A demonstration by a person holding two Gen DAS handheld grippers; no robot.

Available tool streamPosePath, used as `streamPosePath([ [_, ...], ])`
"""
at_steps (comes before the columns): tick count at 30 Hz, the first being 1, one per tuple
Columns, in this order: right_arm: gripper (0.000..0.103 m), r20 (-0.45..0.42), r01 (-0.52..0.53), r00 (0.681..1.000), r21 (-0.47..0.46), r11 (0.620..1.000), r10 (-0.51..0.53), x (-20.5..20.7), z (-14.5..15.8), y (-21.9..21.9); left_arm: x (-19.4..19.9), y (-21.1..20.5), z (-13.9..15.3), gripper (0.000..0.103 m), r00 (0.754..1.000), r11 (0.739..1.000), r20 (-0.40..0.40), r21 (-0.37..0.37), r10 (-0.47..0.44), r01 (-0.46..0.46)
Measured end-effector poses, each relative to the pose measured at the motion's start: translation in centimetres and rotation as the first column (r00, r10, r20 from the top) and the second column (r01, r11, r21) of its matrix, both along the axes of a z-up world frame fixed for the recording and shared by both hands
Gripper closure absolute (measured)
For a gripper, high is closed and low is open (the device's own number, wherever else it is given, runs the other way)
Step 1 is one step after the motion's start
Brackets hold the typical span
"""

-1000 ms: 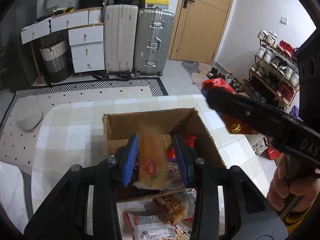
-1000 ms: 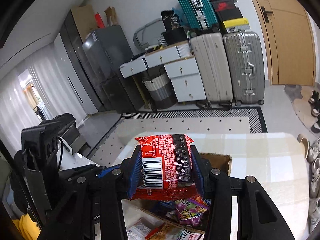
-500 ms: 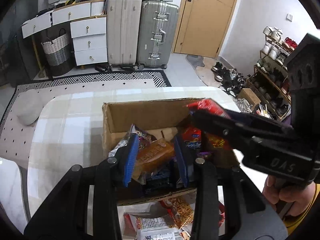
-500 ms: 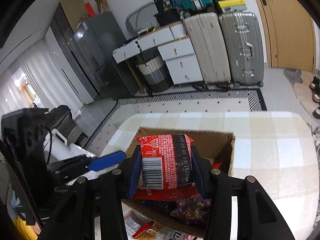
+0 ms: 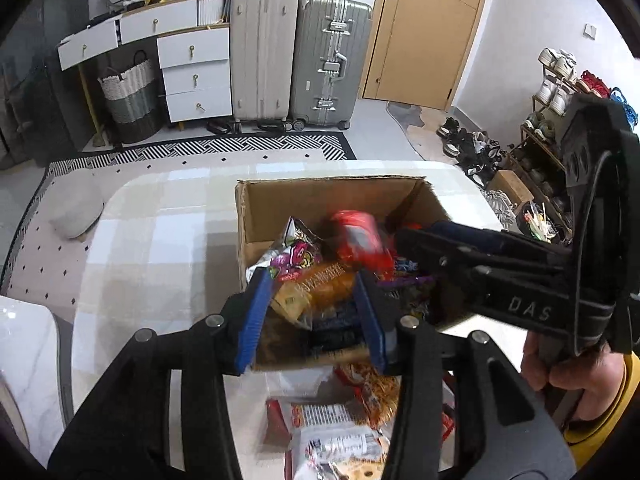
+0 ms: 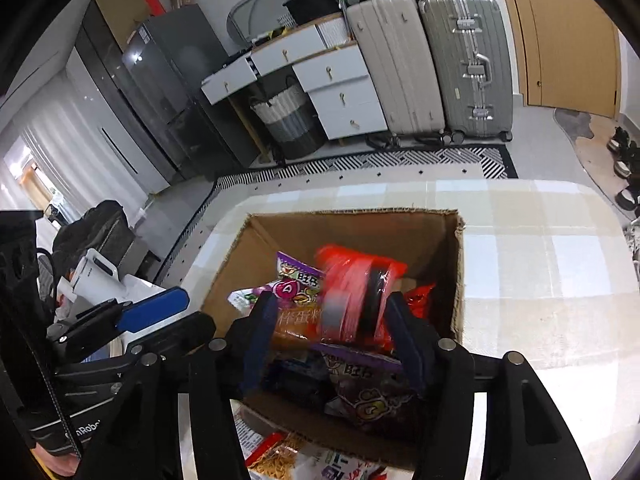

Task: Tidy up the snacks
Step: 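Lower the cake pack and red bag into the box, opening both tools, then withdraw both tools from the box back over the snack pile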

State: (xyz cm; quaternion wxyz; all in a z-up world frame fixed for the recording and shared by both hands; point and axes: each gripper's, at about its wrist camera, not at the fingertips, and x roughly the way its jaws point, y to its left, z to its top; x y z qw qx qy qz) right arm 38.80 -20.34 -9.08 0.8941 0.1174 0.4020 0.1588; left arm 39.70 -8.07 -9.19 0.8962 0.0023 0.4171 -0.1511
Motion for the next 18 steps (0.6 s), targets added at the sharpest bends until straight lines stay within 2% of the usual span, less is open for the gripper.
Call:
streamPosePath([
  [4, 0.045, 0.039, 0.004, 0.999, 0.011, 1.000, -0.004, -2.3, 2.3, -0.2, -2.8, 0.5, 2.1, 0.057, 1.000, 1.000, 0.027, 0.000, 0.002, -0.002],
  [9, 0.044, 0.104, -0.007, 0.995, 0.002, 1.000, 0.007, -6.1, 5.9, 0.2, -7.2, 1.2, 5.1, 0.041, 0.997, 1.000, 0.080, -0.002, 0.011, -0.011],
  [13, 0.035, 0.172, -0.011, 0.985, 0.003, 1.000, 0.010, -10.0, 8.9, 0.7, -11.2, 1.7, 7.8, 0.036, 0.992, 1.000, 0.127, -0.005, 0.016, -0.016],
  [17, 0.033, 0.245, -0.019, 0.969, -0.001, 1.000, 0.018, -14.3, 11.9, 1.2, -16.1, 2.4, 10.9, 0.023, 0.983, 0.999, 0.183, -0.026, 0.023, -0.019],
  [18, 0.029, 0.261, -0.021, 0.965, 0.000, 1.000, 0.021, -15.2, 12.5, 1.4, -17.5, 2.7, 11.7, 0.023, 0.979, 0.999, 0.203, -0.033, 0.027, -0.021],
])
